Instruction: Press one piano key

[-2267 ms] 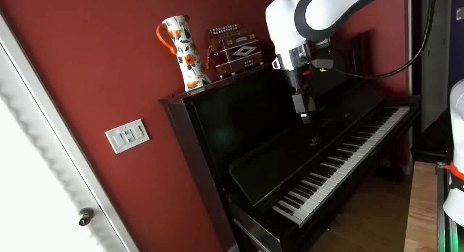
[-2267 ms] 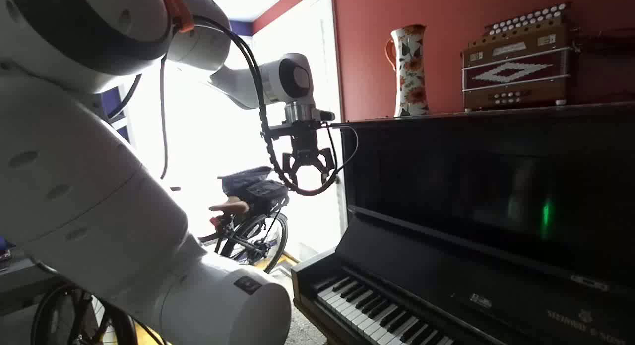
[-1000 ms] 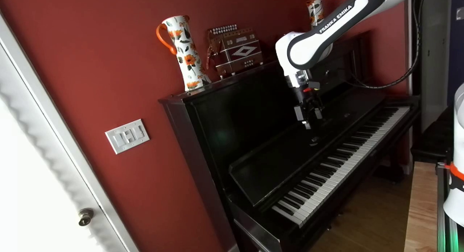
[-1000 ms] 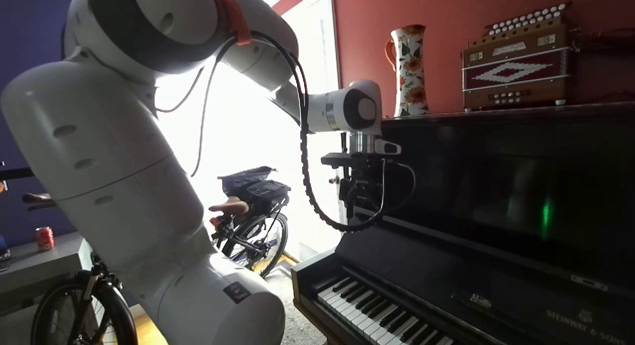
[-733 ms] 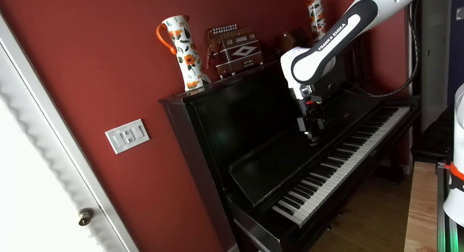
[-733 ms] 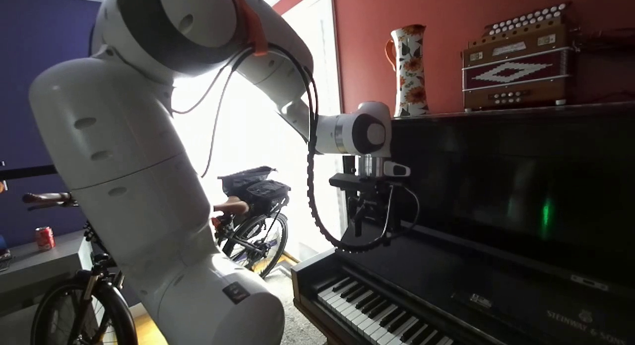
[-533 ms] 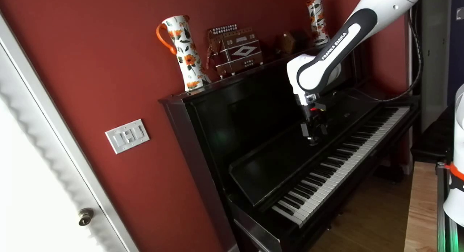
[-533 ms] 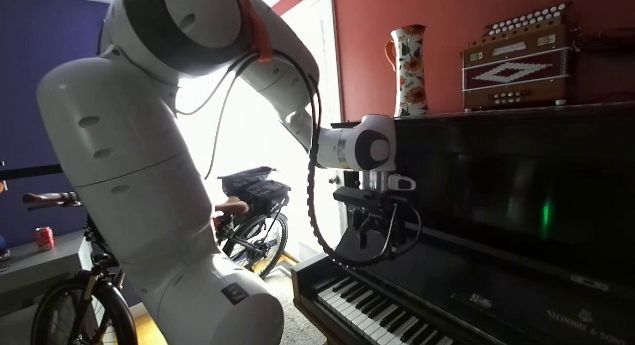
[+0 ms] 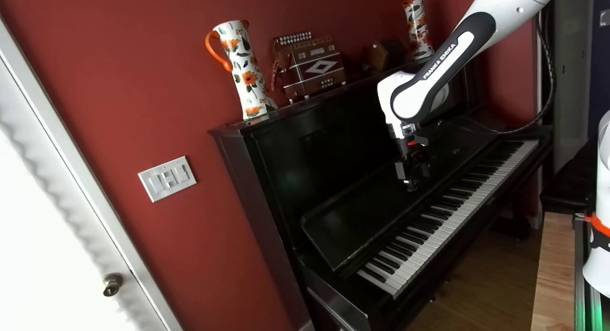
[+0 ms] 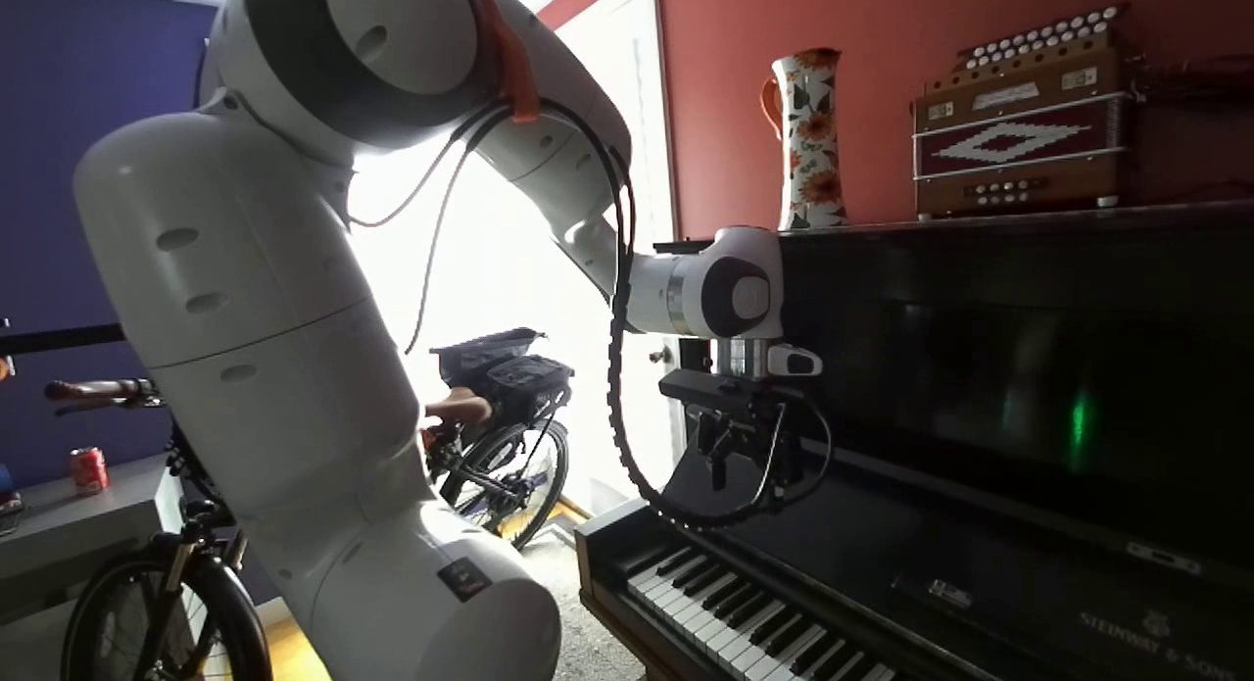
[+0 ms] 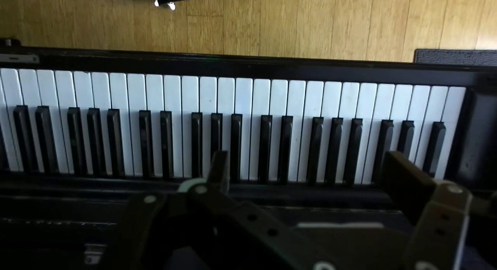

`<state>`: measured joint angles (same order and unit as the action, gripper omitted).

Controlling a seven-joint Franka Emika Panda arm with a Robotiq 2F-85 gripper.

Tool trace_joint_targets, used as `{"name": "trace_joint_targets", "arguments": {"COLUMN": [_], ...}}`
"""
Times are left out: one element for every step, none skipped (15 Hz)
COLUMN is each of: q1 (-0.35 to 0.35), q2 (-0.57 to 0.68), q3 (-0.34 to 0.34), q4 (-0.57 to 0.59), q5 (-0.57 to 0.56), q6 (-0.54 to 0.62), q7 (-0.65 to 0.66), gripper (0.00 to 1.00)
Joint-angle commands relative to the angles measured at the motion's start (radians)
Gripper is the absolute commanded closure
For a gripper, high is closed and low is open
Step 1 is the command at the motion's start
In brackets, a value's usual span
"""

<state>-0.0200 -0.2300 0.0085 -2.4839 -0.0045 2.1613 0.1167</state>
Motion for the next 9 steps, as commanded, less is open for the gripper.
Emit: {"name": "trace_joint_targets", "arguments": {"q1": [-0.009,-0.013,-0.013,-0.013,-0.021,-0.022,-0.026,-0.028,-0.03], "q2": [0.015,0.028,0.039,0.051,0.063,0.074,0.084,0.097,0.111], "q3": [-0.009,-0.015,-0.024,-0.034,-0.035,-0.044,-0.051,-0.06,-0.069], "q4": [-0.021,-0.035,-0.051,-0.07,-0.086,-0.101,-0.118,-0.132,-0.147], "q5": [-0.022,-0.034,-0.028,-0.019,-0.053,-0.053,-0.052,-0.039,-0.027], "q6": [0.039,0.05,0.069,0.095,0.117,0.144,0.174,0.199,0.229], "q7": [-0.023,-0.041,-0.065,-0.103,-0.107,-0.134,-0.154,-0.18,-0.206], "gripper": [0.0,0.0,0.0,0.0,0.0,0.0,0.16,0.26,0.32]}}
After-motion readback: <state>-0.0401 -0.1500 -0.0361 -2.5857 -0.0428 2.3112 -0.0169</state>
